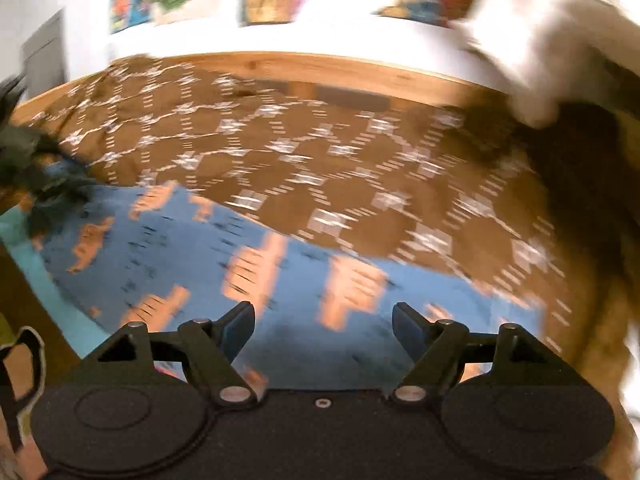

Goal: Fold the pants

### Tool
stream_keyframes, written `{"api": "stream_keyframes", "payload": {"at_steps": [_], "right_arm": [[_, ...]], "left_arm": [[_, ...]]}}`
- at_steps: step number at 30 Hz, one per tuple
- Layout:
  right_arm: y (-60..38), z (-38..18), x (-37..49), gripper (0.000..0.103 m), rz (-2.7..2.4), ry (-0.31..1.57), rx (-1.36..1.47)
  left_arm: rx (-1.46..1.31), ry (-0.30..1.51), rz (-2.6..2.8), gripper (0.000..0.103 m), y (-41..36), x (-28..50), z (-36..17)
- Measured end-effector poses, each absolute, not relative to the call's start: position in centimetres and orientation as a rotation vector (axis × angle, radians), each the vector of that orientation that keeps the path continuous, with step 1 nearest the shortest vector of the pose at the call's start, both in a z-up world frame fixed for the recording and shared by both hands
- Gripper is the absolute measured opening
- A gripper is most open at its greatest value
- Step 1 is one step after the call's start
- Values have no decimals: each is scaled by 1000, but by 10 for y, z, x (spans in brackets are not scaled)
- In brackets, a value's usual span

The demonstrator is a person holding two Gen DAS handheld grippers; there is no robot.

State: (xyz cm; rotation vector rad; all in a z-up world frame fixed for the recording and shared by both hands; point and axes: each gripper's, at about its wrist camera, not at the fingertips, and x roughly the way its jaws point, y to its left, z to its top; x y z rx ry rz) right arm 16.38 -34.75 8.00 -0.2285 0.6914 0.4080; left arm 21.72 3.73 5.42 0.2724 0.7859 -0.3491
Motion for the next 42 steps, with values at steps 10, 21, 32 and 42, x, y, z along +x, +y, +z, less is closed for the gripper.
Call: {"api": "stream_keyframes", "payload": {"at_steps": [10, 21, 32, 42], "right_arm": [[-303, 49, 177, 78, 435, 754, -190], [-337, 13, 161, 74, 281, 805, -111], [-404, 55, 97, 88, 192, 647, 59], [-477, 64, 74, 84, 116, 593, 173]], "left_arm": [[193, 1010, -465, 30, 2, 299, 25], [332, 944, -242, 1, -20, 296, 7], [312, 836, -306, 62, -91, 230, 43], [479, 672, -716, 86, -302, 212, 53]]}}
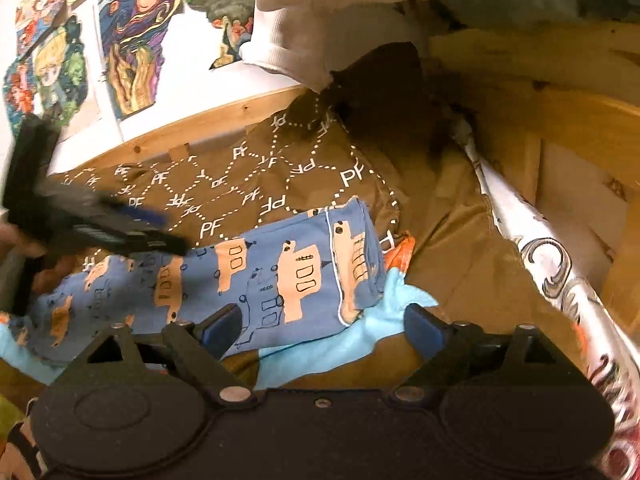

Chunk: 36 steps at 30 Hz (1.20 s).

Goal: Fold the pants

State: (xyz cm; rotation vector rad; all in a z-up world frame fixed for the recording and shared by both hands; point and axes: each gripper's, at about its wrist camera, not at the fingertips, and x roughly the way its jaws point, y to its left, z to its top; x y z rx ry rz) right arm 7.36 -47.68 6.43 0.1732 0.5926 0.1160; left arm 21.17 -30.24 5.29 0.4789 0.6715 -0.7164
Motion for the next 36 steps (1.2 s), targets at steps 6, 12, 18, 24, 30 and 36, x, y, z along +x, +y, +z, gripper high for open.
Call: {"api": "stream_keyframes", "payload": {"at_steps": [6, 12, 18, 24, 30, 36], "right_arm": [[-489, 73, 83, 69, 240, 611, 166], [-498, 72, 107, 67, 275, 672, 124], [-517, 62, 142, 67, 320, 716, 151], [-528, 59, 164, 67, 346, 739, 189], [-532, 51, 189, 63, 411, 819, 201], [-532, 54, 176, 33, 451, 782, 187]], "left_arm": [[513, 746, -634, 84, -346, 252, 17], [401, 775, -625, 89, -332, 263, 9], [290, 771, -690, 89, -322, 262, 35], [172, 832, -795, 93, -337, 267, 59], [37, 892, -805, 94, -345, 280, 61], [37, 905, -835, 93, -345, 270, 61]]}}
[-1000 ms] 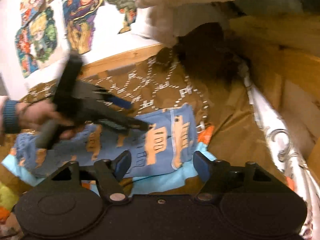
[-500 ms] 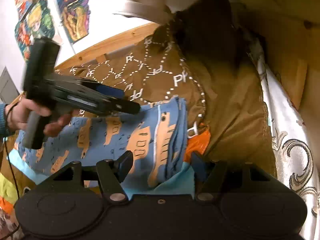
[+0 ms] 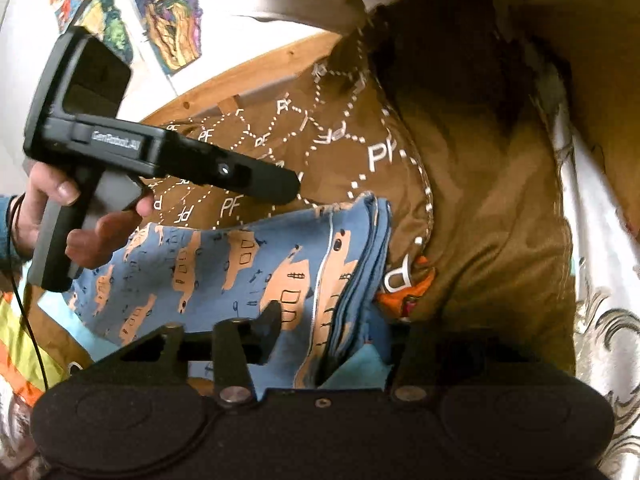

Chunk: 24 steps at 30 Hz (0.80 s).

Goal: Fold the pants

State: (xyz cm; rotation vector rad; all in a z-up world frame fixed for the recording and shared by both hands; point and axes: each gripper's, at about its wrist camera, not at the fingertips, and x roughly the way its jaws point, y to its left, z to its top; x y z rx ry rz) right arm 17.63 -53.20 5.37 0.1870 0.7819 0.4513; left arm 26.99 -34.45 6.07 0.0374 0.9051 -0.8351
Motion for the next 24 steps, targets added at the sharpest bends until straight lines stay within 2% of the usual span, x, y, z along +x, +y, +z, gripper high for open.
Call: {"api": "stream_keyframes", "payload": {"at_steps": [3, 9, 16, 21, 22, 24], "right_arm": [[-518, 60, 170, 15, 401, 737, 103], [-478, 63, 152, 12, 293, 665, -150], [-446, 58, 141, 12, 258, 622, -327], [-429, 54, 136, 12, 250, 616, -418], [-425, 53, 136, 12, 249, 616, -433], [-417, 50, 136, 13, 248, 612, -473]], "left_arm": [[7, 933, -843, 93, -342, 270, 60], [-46, 988, -848, 93, -348, 271, 64], [-108, 1136, -712, 91, -358, 273, 59], [-86, 1131, -657, 89, -362, 266, 63], [-74, 1125, -645, 86, -363, 265, 65], [-32, 1115, -624, 70, -369, 261, 64]]}}
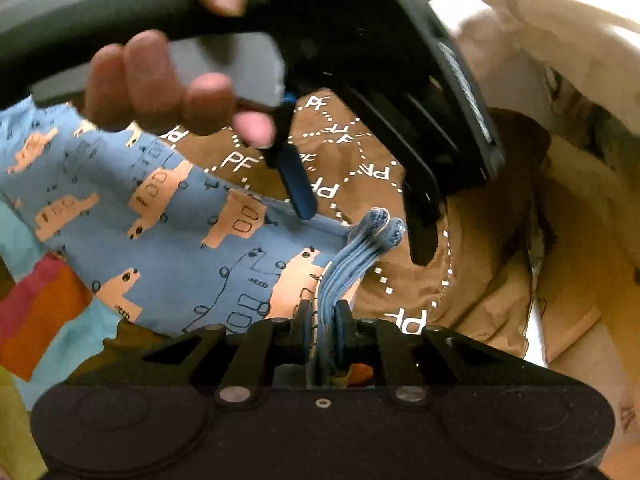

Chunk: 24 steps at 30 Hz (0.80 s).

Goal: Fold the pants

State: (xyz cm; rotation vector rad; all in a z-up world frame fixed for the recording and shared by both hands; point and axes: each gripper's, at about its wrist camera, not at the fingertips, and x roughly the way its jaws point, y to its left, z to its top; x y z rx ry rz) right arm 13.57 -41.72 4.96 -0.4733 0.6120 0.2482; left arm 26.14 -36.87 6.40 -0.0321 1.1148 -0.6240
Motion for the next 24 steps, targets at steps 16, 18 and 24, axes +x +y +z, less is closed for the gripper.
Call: {"api": "stream_keyframes", "payload": {"at_steps": [16, 18, 24], "right_arm": [[-417, 46, 129, 18, 194, 612, -409], [-412, 51, 124, 14, 188, 595, -402], [-375, 71, 111, 13, 240, 563, -397]], "left_arm": [[-152, 1178, -665, 10, -334, 275, 58], [-165, 1178, -695, 10, -322, 275, 63], [-71, 1112, -775, 10, -278, 260, 86]]}}
